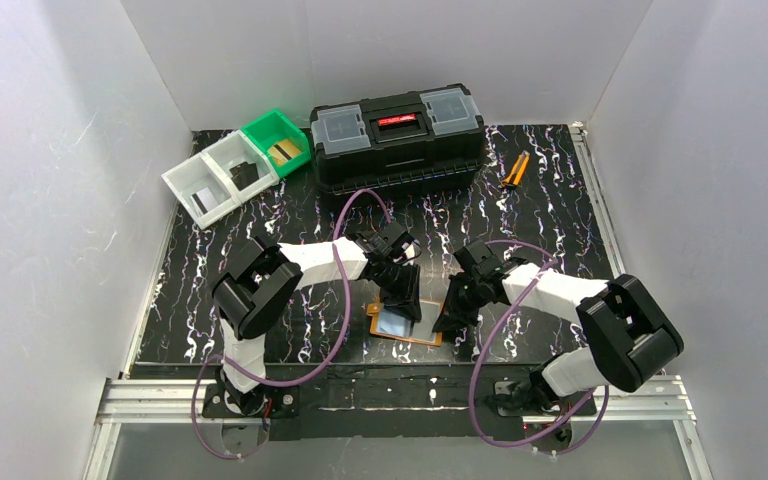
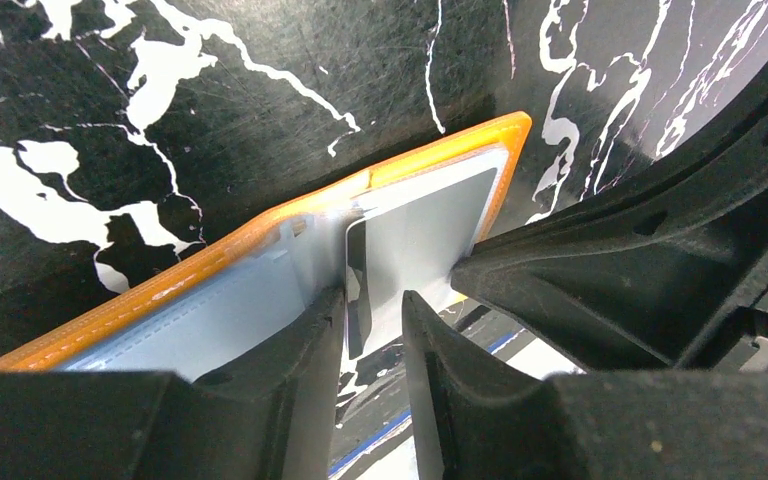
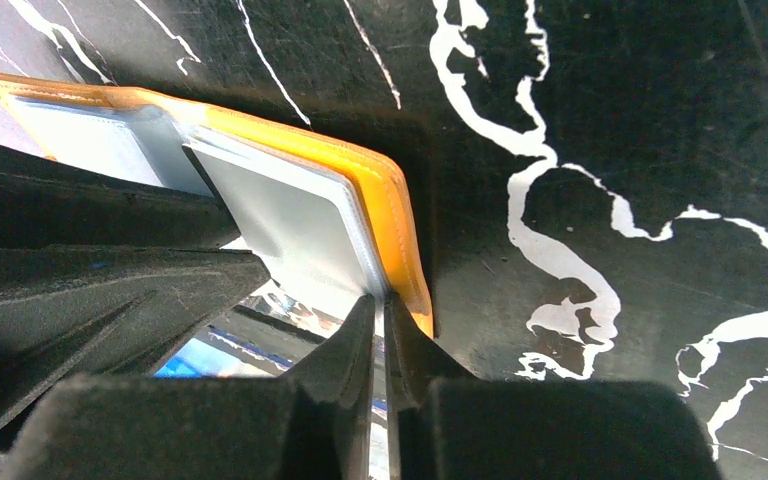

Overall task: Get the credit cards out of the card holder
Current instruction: Remove the credit card from the card holder.

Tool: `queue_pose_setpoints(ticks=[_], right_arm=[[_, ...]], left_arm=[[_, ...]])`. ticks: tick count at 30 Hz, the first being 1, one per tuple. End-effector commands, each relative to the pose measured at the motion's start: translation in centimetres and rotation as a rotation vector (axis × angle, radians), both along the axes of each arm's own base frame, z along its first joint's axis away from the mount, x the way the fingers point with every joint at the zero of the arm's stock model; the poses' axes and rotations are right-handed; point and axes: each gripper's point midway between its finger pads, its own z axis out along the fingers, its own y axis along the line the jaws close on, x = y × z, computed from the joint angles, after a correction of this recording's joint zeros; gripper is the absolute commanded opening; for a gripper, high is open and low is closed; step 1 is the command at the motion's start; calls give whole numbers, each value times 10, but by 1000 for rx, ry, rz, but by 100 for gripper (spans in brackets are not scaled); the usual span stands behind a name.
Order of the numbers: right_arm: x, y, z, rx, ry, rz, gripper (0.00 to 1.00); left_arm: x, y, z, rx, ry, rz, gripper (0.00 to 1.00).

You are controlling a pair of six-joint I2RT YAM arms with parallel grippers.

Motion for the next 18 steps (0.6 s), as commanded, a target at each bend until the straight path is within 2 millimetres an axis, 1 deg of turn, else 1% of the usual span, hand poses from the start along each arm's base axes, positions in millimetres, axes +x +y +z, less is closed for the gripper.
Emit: queue_pose_setpoints(ticks=[1, 4, 8, 12, 18], right_arm=[[3, -12, -20, -101, -10, -21, 10], [3, -12, -21, -100, -4, -19, 9], [1, -9, -24, -94, 13, -15, 5], [2, -8, -24, -93, 11, -15, 4], [2, -11, -28, -118, 22, -11, 1]], left_arm=[[-16, 25, -15, 121, 23, -31, 29], [-20, 19, -17, 84, 52, -16, 29], [-25, 2, -14, -26, 106, 22, 28], [-22, -11, -3, -98, 117, 42, 24], [-14, -16, 20, -168, 116, 74, 17]])
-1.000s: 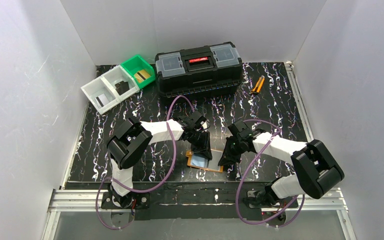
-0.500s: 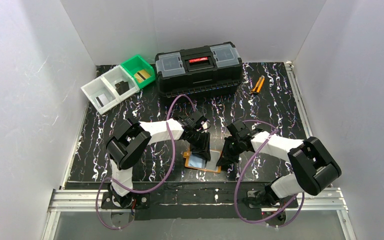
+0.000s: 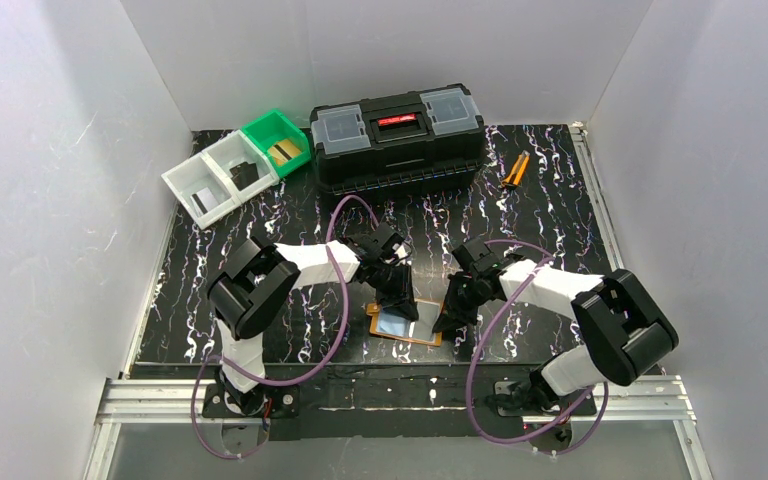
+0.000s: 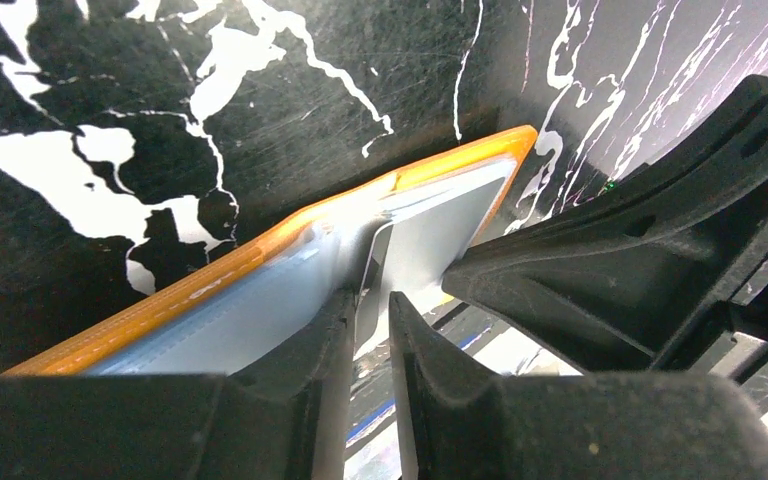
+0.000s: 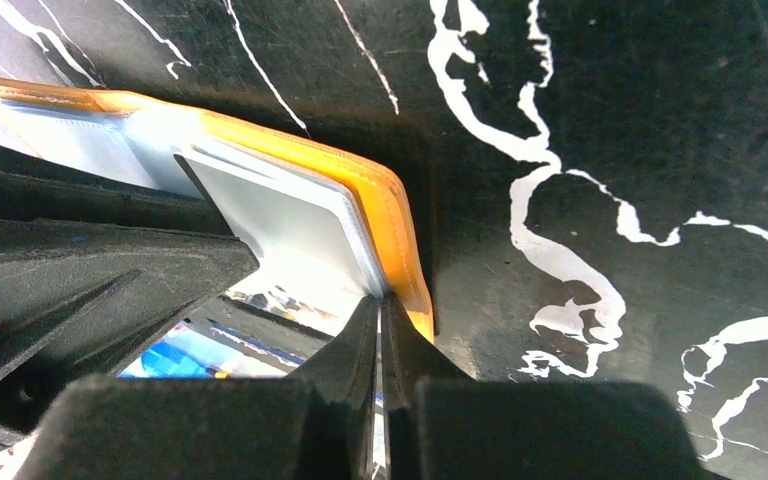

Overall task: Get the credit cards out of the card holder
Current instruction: Remove the credit card from the card holder.

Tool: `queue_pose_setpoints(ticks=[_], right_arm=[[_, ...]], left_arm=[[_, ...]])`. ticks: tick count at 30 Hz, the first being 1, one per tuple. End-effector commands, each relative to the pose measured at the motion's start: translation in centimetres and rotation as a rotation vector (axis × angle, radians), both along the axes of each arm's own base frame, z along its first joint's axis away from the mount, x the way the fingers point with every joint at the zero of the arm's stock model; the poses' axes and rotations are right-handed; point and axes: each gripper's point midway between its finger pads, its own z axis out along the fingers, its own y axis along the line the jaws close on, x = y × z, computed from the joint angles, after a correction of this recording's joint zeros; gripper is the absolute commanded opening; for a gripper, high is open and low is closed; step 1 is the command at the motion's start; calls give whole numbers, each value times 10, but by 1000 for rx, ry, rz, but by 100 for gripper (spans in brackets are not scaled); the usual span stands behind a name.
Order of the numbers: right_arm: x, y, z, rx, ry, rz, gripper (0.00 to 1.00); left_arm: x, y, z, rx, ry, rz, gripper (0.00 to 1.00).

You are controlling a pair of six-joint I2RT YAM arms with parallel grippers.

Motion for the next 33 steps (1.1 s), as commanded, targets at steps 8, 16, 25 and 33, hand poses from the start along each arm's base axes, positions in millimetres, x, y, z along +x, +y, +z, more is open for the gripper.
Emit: queue_pose_setpoints(ticks=[8, 16, 25, 33], right_arm=[[2, -15, -32, -134, 3, -16, 1], [5, -13, -31, -137, 1, -16, 1], [10, -9, -28, -132, -5, -14, 1], [14, -9, -28, -148, -1, -13, 1]], left_arm=[[-4, -11, 43, -173, 32, 37, 6], [-5, -10, 48, -203, 21, 20, 0], [-15, -5, 22, -168, 63, -29, 9], [-18, -2, 10, -152, 78, -44, 0]])
